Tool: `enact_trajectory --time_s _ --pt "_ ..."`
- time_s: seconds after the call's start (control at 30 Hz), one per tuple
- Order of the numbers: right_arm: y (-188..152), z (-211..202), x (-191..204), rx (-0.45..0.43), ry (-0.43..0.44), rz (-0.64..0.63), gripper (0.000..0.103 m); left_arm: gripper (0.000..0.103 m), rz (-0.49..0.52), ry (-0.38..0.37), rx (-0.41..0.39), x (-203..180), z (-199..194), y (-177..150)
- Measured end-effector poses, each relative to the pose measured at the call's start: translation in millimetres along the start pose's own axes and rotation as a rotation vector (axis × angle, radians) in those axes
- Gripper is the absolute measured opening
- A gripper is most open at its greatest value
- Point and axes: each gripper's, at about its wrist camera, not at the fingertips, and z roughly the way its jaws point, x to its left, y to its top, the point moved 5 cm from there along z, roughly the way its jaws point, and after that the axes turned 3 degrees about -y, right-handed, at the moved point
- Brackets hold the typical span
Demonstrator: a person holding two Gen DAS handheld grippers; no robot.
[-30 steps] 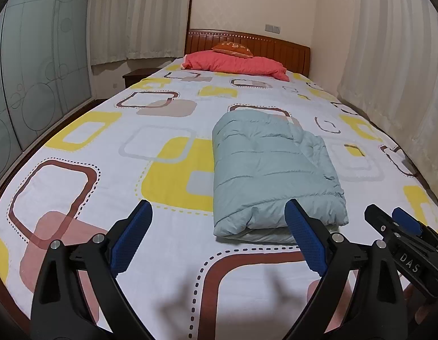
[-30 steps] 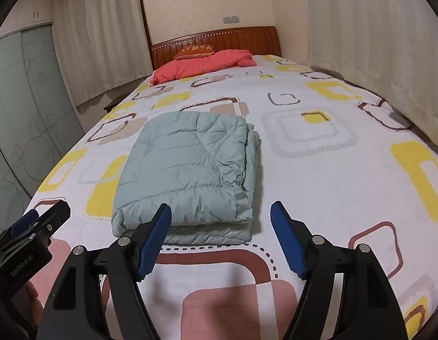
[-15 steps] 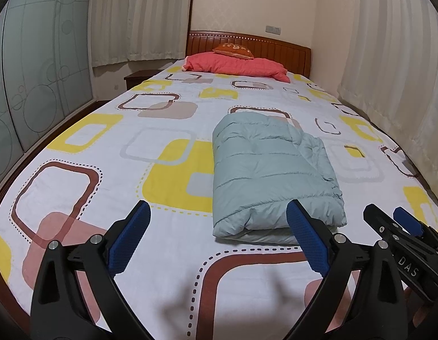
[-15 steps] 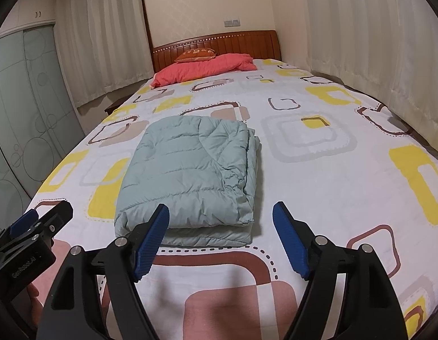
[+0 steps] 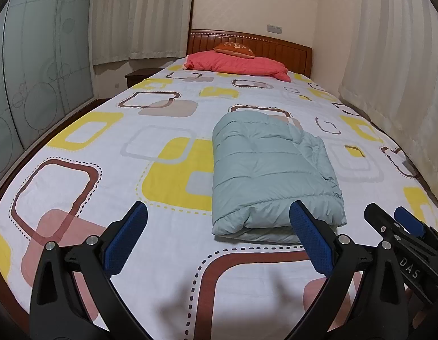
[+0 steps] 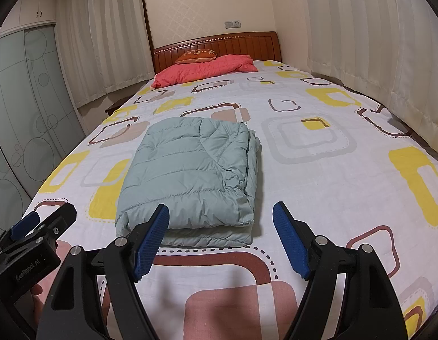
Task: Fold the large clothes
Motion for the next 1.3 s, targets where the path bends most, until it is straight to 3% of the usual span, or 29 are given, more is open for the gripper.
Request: enact_trajectory --time_s 1.3 --pt "1.1 -2.4 2.8 0.002 0.001 -0.012 0.08 0.101 0.019 0.048 -0.018 3.4 -4.3 1.0"
